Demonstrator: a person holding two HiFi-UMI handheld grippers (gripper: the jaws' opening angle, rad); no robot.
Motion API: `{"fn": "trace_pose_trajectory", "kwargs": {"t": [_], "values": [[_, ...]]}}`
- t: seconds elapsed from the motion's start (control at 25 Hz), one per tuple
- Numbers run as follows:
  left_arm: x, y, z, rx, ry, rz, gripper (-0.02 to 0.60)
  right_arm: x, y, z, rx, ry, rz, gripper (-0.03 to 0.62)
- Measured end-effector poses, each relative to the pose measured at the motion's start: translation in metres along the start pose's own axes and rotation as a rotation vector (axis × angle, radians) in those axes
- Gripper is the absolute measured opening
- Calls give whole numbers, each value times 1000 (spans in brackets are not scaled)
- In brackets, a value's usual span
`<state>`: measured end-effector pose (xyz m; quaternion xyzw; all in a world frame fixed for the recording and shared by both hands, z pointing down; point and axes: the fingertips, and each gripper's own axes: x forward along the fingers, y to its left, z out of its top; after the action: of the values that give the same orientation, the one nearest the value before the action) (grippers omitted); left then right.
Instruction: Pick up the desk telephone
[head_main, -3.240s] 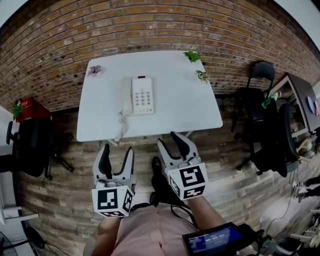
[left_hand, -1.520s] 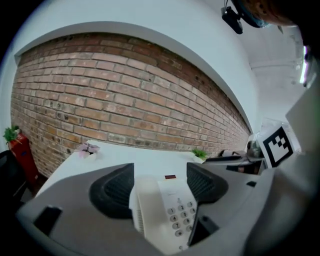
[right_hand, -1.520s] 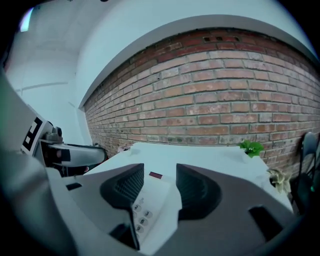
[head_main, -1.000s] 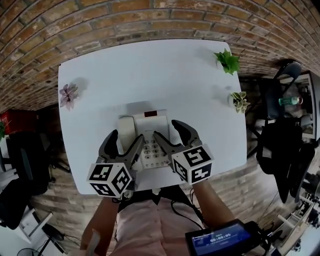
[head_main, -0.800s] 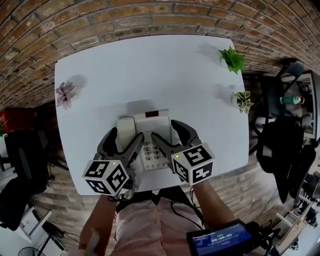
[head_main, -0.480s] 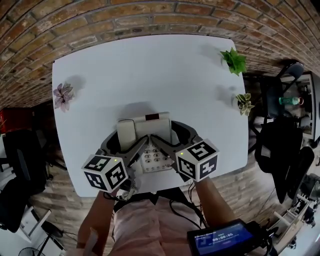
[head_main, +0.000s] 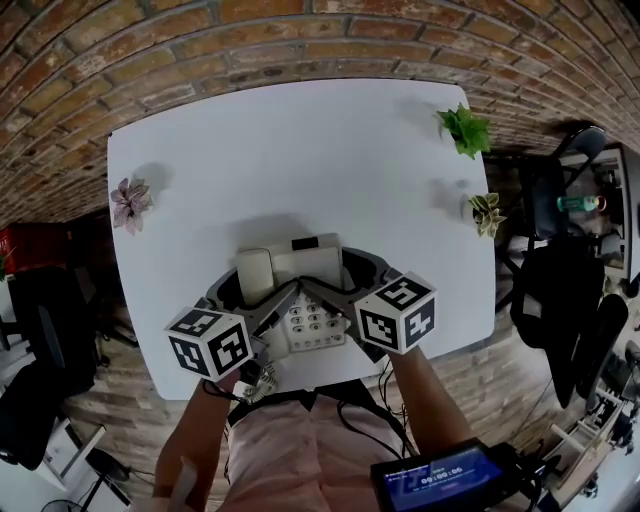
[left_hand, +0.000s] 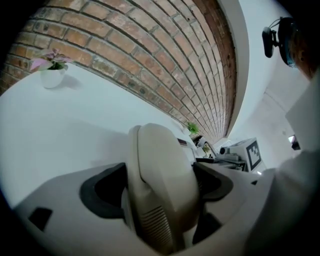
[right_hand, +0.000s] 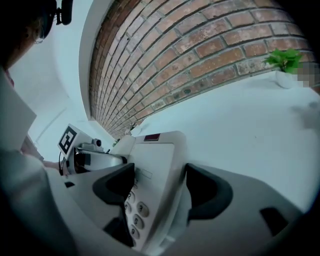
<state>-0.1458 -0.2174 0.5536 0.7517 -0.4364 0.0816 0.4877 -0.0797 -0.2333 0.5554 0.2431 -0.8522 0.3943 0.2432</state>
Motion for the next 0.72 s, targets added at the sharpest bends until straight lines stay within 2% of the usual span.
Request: {"fn": "trace_pose_trajectory", "kwargs": {"t": [0.2,0.4,0.52,0.6,0.72], "values": [[-6,-2,2,44,-47,36,417,-3,4,1,-35,-23,-5,334],[-22,-13,6,142,-162,77,403,-14,15,6,-106,-90,7,336],[-30,-19,7,194,-221,95,393,-14,17,4,-65,-103,34,362],[-35,-23,7,221,-255,96,384,-12,18,1,-18,-95,80,390],[-40,-25,7,238,-288,105,377,-8,22,-1,31,-74,158,396]]}}
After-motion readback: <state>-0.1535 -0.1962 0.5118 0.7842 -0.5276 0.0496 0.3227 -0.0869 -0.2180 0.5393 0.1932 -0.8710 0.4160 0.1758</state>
